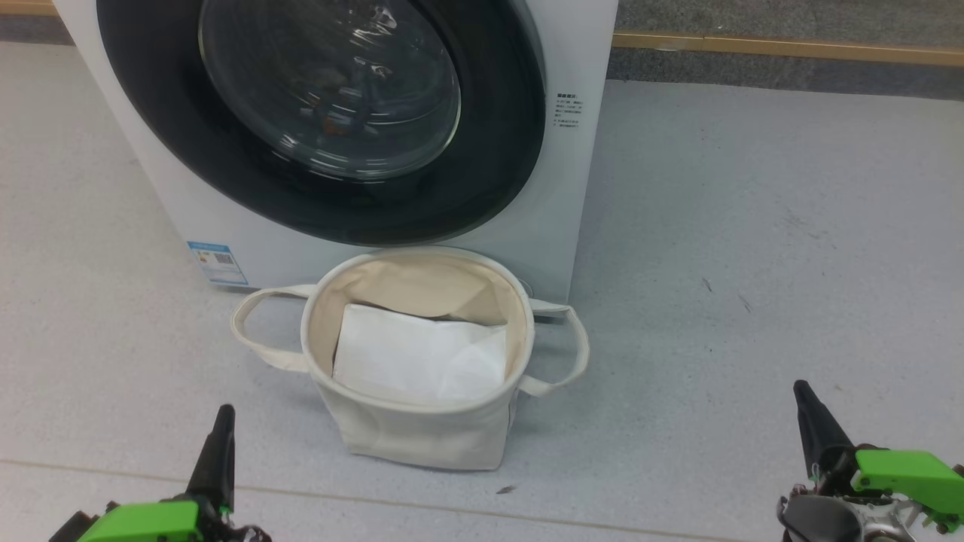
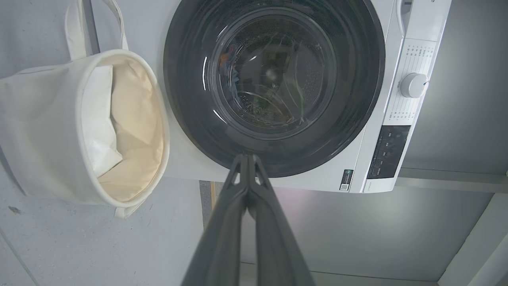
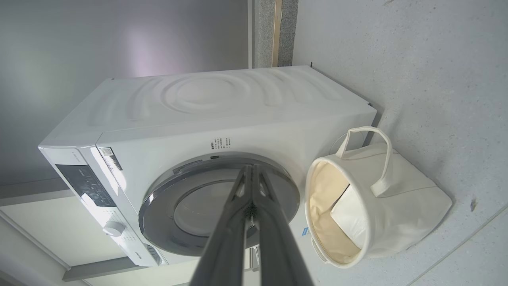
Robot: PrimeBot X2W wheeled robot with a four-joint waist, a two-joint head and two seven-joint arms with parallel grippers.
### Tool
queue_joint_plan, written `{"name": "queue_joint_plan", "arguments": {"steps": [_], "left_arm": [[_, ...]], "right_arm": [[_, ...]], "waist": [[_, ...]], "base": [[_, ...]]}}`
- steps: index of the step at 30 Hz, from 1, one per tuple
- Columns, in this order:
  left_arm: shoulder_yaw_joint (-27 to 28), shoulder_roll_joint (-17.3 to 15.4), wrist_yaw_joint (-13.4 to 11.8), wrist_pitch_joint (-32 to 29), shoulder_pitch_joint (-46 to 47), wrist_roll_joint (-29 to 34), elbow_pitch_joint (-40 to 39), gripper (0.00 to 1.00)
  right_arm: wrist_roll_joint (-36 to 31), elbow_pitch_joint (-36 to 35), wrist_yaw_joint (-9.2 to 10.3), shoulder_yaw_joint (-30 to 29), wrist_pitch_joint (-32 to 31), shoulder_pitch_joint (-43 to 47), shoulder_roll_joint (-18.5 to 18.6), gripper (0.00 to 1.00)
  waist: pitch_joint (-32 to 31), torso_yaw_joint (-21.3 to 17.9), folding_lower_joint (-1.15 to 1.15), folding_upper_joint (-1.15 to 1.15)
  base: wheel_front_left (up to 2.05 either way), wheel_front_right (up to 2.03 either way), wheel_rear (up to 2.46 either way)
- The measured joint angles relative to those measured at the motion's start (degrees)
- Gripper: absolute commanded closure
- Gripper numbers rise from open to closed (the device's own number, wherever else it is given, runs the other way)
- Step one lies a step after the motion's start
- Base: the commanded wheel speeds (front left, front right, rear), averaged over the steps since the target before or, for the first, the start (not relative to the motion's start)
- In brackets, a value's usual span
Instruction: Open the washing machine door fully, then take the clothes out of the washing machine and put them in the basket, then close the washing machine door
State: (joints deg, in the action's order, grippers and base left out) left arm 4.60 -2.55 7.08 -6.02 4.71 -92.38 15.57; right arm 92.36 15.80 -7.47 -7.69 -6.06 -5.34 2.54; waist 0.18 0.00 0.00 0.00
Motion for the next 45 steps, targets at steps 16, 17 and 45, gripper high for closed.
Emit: {"name": "queue_joint_plan", "arguments": {"steps": [16,17,45], "left_arm": [[0.0,0.0,0.0,0.0,0.0,0.0,0.0,1.0],[0.0,0.0,0.0,0.0,0.0,0.0,0.0,1.0],[0.01,0.0,0.0,0.0,0.0,0.0,0.0,1.0]], "right_arm": [[0.0,0.0,0.0,0.0,0.0,0.0,0.0,1.0],[0.0,0.0,0.0,0.0,0.0,0.0,0.0,1.0],[0.0,0.0,0.0,0.0,0.0,0.0,0.0,1.0]], "waist": [[0.0,0.0,0.0,0.0],[0.0,0.0,0.0,0.0],[0.0,0.0,0.0,0.0]], "base": [[0.0,0.0,0.0],[0.0,0.0,0.0],[0.0,0.0,0.0]]}}
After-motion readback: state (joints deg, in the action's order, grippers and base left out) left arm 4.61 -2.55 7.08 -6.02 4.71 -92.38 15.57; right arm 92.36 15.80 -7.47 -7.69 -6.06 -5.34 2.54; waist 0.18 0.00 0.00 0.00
